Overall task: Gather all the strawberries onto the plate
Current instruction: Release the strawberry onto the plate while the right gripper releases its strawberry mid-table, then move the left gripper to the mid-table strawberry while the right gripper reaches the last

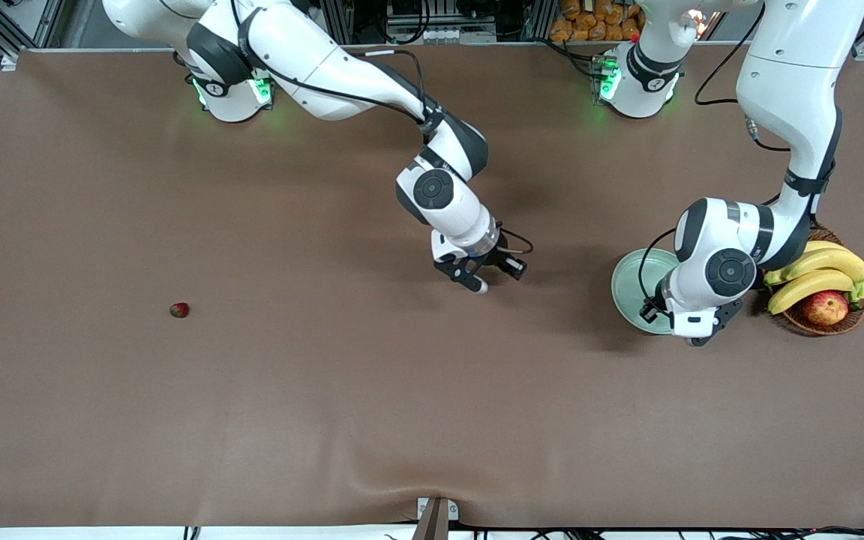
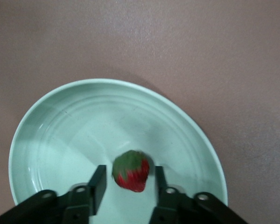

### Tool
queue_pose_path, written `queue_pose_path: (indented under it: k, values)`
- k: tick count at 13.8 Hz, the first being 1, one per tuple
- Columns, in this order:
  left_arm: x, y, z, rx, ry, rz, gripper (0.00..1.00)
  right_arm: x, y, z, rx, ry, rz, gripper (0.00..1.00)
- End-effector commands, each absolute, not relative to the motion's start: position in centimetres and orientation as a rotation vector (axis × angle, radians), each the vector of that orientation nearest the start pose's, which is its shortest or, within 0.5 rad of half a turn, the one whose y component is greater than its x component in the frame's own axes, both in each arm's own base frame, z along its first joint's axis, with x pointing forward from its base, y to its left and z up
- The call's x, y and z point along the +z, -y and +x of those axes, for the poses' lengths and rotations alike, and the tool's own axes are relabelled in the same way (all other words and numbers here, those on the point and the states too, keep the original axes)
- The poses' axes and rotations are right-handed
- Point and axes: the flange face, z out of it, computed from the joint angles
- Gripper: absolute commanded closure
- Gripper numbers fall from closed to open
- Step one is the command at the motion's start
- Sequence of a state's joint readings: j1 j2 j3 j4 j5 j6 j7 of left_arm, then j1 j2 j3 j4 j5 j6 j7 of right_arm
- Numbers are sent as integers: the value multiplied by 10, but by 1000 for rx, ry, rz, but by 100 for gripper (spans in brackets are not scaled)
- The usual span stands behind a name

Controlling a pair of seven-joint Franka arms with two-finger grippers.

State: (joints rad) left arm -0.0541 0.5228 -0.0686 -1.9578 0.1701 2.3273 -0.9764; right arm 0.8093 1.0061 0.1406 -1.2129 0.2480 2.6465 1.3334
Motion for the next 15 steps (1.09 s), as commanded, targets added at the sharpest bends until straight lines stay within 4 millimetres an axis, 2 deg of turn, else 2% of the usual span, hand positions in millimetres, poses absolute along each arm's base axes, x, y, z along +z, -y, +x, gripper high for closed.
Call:
queue_pose_path:
  k: [1, 2, 4, 6, 7, 8, 10, 11, 12, 13, 15]
  values:
    - [202, 68, 603, 91, 1051, -2809, 0, 196, -633, 486, 60, -874, -2443, 85]
    - [202, 70, 603, 88, 1046, -2811, 0, 194, -638, 481, 53, -864, -2435, 81]
    - [211, 75, 604, 72, 1041, -2817, 0, 187, -644, 471, 38, -842, -2436, 66]
    - [218, 76, 605, 60, 1039, -2823, 0, 188, -644, 472, 35, -853, -2436, 45]
    - [218, 73, 606, 60, 1044, -2821, 0, 187, -640, 477, 36, -867, -2435, 31]
    - [218, 73, 606, 59, 1042, -2821, 0, 189, -640, 478, 33, -863, -2435, 24]
    - [219, 78, 606, 55, 1042, -2821, 0, 200, -626, 497, 18, -883, -2435, 7]
    - [223, 80, 610, 41, 1053, -2823, 0, 210, -617, 510, 13, -887, -2444, 1]
    - [225, 81, 611, 39, 1055, -2821, 0, 215, -605, 523, -2, -875, -2474, 0]
    - [226, 84, 611, 45, 1058, -2819, 0, 226, -598, 530, -33, -823, -2515, 0]
    - [230, 97, 608, 57, 1029, -2818, 0, 237, -569, 557, -31, -851, -2564, 0]
